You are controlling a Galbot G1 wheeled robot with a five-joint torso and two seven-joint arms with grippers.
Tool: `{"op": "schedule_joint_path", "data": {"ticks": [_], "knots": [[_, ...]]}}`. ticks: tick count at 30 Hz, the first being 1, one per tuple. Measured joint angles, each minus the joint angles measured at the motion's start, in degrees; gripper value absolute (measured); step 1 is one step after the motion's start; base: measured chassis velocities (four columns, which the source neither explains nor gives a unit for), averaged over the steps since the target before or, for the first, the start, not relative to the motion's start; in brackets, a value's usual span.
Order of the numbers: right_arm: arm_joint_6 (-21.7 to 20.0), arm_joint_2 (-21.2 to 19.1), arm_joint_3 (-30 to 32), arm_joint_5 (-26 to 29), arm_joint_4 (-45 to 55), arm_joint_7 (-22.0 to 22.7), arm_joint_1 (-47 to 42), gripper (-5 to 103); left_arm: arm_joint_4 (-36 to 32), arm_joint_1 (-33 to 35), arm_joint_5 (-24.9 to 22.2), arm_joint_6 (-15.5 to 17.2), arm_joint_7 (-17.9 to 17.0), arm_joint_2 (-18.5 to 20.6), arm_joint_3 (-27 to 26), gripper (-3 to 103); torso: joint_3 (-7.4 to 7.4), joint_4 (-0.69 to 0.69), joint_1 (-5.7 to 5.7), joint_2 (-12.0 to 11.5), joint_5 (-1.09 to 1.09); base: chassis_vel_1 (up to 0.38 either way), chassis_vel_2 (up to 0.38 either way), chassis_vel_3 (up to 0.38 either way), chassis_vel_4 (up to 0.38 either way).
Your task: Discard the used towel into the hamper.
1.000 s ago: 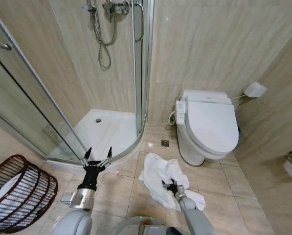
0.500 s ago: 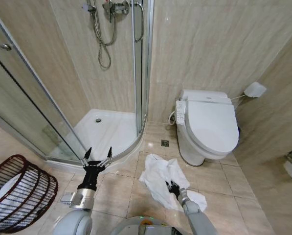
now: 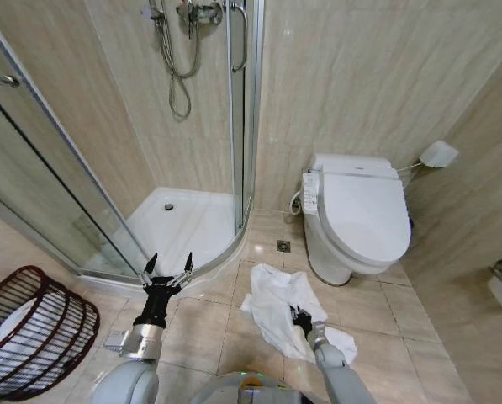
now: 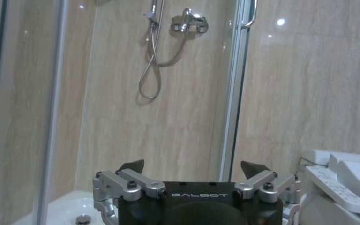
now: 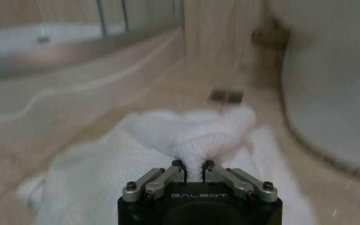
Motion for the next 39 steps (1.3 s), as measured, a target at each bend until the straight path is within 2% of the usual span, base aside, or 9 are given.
{"op": "schedule_joint_path", "data": {"ticks": [4, 5, 10, 11, 15, 16, 24, 33, 39], "knots": [[-0.3, -1.7, 0.5, 0.9, 10.4, 0.7, -4.2, 13, 0.0, 0.0, 0.0, 0.0, 0.0, 0.0, 0.0, 100, 0.0, -0.01, 0.0, 0.0, -0.01, 0.0, 0.0, 0.0, 0.0], [-0.3, -1.7, 0.5, 0.9, 10.4, 0.7, -4.2, 13, 0.0, 0.0, 0.0, 0.0, 0.0, 0.0, 0.0, 100, 0.0, -0.01, 0.0, 0.0, -0.01, 0.0, 0.0, 0.0, 0.0], [-2.3, -4.2, 1.3, 3.7, 28.5, 2.2, -11.0, 13, 0.0, 0.0, 0.0, 0.0, 0.0, 0.0, 0.0, 100, 0.0, 0.0, 0.0, 0.0, 0.0, 0.0, 0.0, 0.0, 0.0], [-2.3, -4.2, 1.3, 3.7, 28.5, 2.2, -11.0, 13, 0.0, 0.0, 0.0, 0.0, 0.0, 0.0, 0.0, 100, 0.0, 0.0, 0.0, 0.0, 0.0, 0.0, 0.0, 0.0, 0.0], [-3.9, -6.3, 2.2, 6.6, 41.4, 4.1, -14.8, 13, 0.0, 0.0, 0.0, 0.0, 0.0, 0.0, 0.0, 100, 0.0, 0.0, 0.0, 0.0, 0.0, 0.0, 0.0, 0.0, 0.0], [-3.9, -6.3, 2.2, 6.6, 41.4, 4.1, -14.8, 13, 0.0, 0.0, 0.0, 0.0, 0.0, 0.0, 0.0, 100, 0.0, 0.0, 0.0, 0.0, 0.0, 0.0, 0.0, 0.0, 0.0], [-7.6, -9.7, 5.2, 11.0, 62.7, 6.2, -18.3, 13, 0.0, 0.0, 0.0, 0.0, 0.0, 0.0, 0.0, 100, 0.0, 0.0, 0.0, 0.0, 0.0, 0.0, 0.0, 0.0, 0.0], [-11.1, -12.5, 8.4, 13.7, 76.1, 7.8, -19.0, 13, 0.0, 0.0, 0.0, 0.0, 0.0, 0.0, 0.0, 100, 0.0, 0.0, 0.0, 0.0, -0.01, 0.0, 0.0, 0.0, 0.0], [-12.5, -15.9, 15.1, 19.1, 83.2, 8.2, -19.1, 13, 0.0, 0.0, 0.0, 0.0, 0.0, 0.0, 0.0, 100, 0.0, 0.0, 0.0, 0.0, 0.0, 0.0, 0.0, 0.0, 0.0]]}}
